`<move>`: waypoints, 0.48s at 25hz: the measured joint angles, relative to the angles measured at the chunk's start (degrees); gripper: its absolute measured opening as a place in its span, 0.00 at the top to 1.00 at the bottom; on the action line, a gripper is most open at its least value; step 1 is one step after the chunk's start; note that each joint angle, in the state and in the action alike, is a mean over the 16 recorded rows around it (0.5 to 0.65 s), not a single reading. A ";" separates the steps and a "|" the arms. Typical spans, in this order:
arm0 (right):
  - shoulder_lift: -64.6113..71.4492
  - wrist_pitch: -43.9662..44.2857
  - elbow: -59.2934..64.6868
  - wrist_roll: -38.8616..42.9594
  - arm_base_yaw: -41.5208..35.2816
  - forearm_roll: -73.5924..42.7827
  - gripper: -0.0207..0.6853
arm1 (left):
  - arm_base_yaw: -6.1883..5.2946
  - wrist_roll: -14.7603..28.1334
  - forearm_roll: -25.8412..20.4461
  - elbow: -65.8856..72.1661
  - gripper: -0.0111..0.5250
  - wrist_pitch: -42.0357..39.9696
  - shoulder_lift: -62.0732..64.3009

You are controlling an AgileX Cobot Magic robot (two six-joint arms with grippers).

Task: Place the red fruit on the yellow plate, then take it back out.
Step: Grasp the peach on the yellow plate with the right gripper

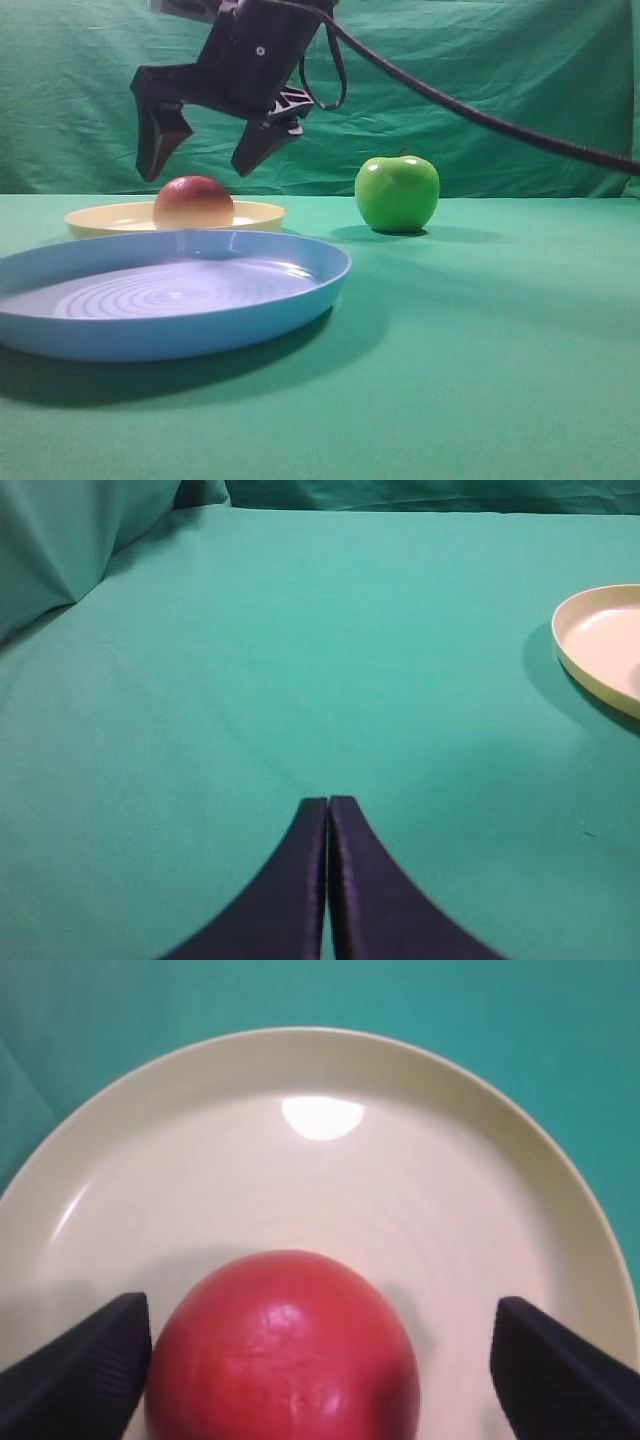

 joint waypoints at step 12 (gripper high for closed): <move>-2.22 10.42 -4.19 1.06 -0.99 0.08 0.60 | 0.00 0.07 0.00 0.00 0.98 0.00 0.00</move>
